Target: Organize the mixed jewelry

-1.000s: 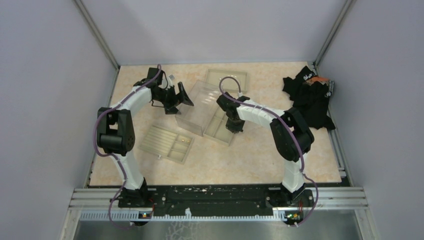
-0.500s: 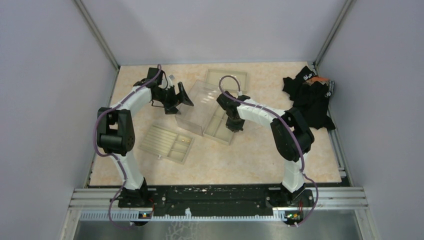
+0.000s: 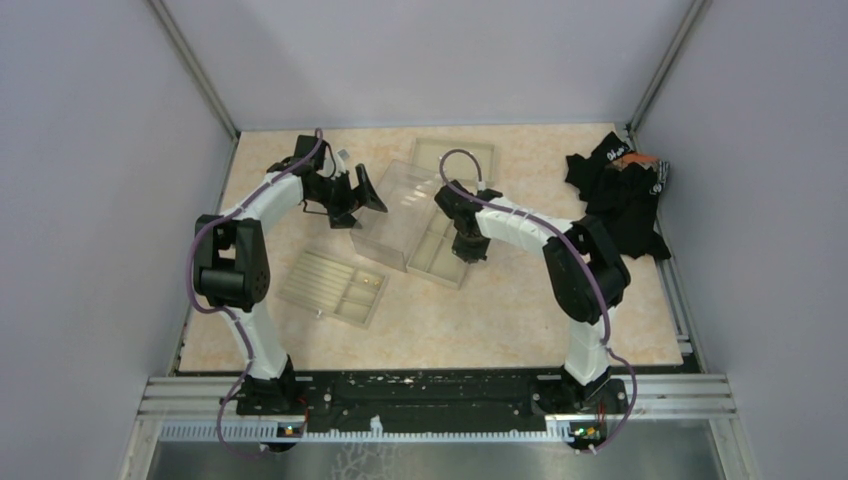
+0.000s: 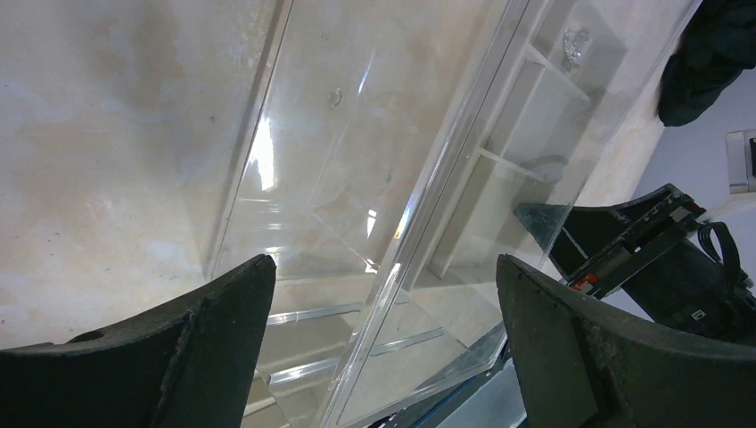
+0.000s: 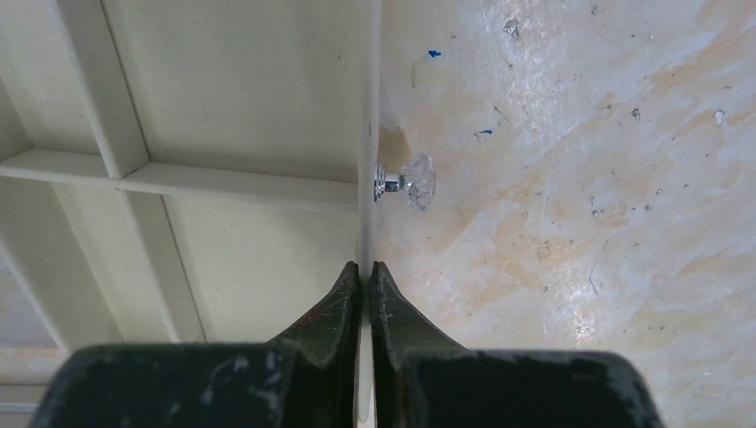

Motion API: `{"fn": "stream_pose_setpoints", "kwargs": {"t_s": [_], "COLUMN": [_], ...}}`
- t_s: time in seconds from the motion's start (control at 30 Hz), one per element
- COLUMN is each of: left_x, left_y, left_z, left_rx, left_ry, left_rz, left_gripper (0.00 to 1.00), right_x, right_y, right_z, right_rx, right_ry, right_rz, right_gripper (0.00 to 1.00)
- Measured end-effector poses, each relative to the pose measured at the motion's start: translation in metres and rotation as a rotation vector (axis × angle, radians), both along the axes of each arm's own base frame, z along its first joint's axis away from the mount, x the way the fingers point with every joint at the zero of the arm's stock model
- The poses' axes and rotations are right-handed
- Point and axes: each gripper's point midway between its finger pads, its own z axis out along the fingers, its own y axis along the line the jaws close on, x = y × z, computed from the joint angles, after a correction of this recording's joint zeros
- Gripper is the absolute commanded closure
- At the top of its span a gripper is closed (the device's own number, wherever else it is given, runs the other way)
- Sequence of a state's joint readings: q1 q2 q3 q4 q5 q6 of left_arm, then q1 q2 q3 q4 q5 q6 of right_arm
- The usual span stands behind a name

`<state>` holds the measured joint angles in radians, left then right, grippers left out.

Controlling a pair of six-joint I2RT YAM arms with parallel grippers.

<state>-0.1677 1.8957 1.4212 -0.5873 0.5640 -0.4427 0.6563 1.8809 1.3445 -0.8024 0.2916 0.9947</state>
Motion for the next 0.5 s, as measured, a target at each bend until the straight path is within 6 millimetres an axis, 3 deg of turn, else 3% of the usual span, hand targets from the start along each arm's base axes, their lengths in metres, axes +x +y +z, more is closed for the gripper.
{"fn": "stream_pose_setpoints", "kwargs": {"t_s": [0.5], "left_x": [-0.0003], "left_y": [-0.0004], "left_z": [-0.0001], "left_rx": [0.001], "left_ry": [-0.001], "left_rz": [-0.003], "left_gripper": [0.01], "right_x": [0.0016], "right_y": [-0.0007], "right_z": [0.0072], "right_rx": [0.019], "right_ry": [-0.020], "right_rz": [-0.005], "right_gripper": [1.00]}}
